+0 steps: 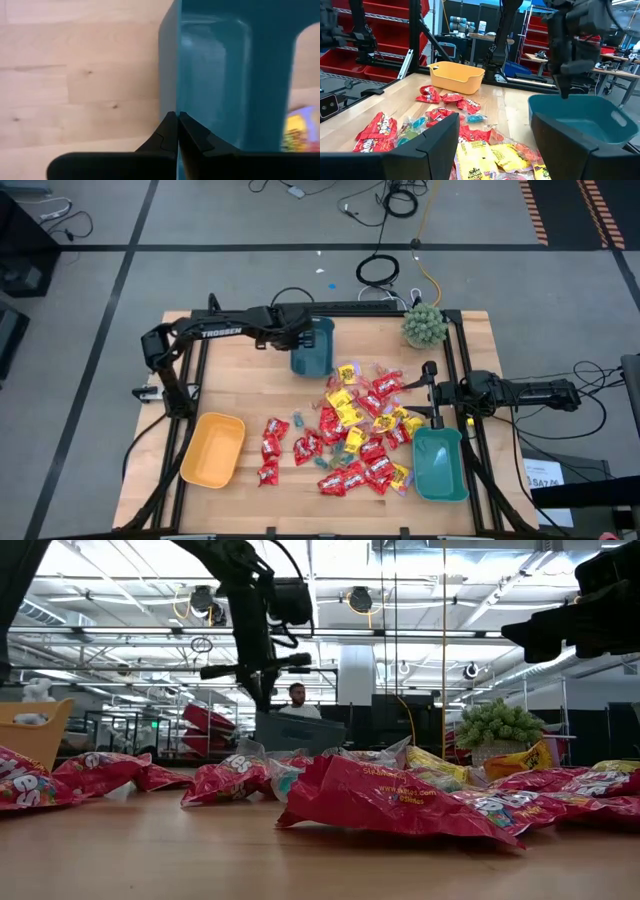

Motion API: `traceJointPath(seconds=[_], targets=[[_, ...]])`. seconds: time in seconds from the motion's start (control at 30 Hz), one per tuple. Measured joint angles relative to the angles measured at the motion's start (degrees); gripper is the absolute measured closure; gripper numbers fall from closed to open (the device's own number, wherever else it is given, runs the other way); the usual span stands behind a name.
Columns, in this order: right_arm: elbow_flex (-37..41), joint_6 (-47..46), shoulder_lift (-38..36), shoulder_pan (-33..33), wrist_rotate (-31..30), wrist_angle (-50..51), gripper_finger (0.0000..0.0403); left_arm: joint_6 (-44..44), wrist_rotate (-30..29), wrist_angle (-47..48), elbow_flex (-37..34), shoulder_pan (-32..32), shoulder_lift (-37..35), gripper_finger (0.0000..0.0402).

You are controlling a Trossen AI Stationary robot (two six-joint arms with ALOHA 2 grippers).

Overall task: Sort candy
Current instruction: Move the blue bin to the top center of the table, then move the yellow bin to the top left of the table

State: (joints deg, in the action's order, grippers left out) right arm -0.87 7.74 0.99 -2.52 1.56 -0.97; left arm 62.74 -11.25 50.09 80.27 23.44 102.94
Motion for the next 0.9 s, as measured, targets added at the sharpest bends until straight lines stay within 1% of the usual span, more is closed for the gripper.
traceJointPath(seconds=[0.23, 0.5, 0.63, 0.77, 0.9], targets=[[-0.01, 0.01, 0.02, 0.00, 0.00, -0.04, 0.0161, 0.02, 0.48, -0.02, 0.00, 0.00, 2.70, 0.0387], [0.00, 0.01, 0.04, 0.00, 0.00, -0.02, 0.0161, -0.06, 0.50, -0.23, 0.00, 0.05, 2.20, 0.0332], [-0.01, 0.01, 0.04, 0.00, 0.00, -0.02, 0.0161, -0.18, 0.50, -0.11, 0.00, 0.04, 2.30, 0.0311], [-0.01, 0.01, 0.04, 0.02, 0.00, -0.02, 0.0161, -2.52, 0.52, 0.37, 0.07, 0.07, 1.83, 0.0304], [0.00, 0.00, 0.04, 0.01, 0.00, -0.02, 0.0161, -5.41, 0.50, 0.23, 0.63, 0.02, -1.31, 0.0303]])
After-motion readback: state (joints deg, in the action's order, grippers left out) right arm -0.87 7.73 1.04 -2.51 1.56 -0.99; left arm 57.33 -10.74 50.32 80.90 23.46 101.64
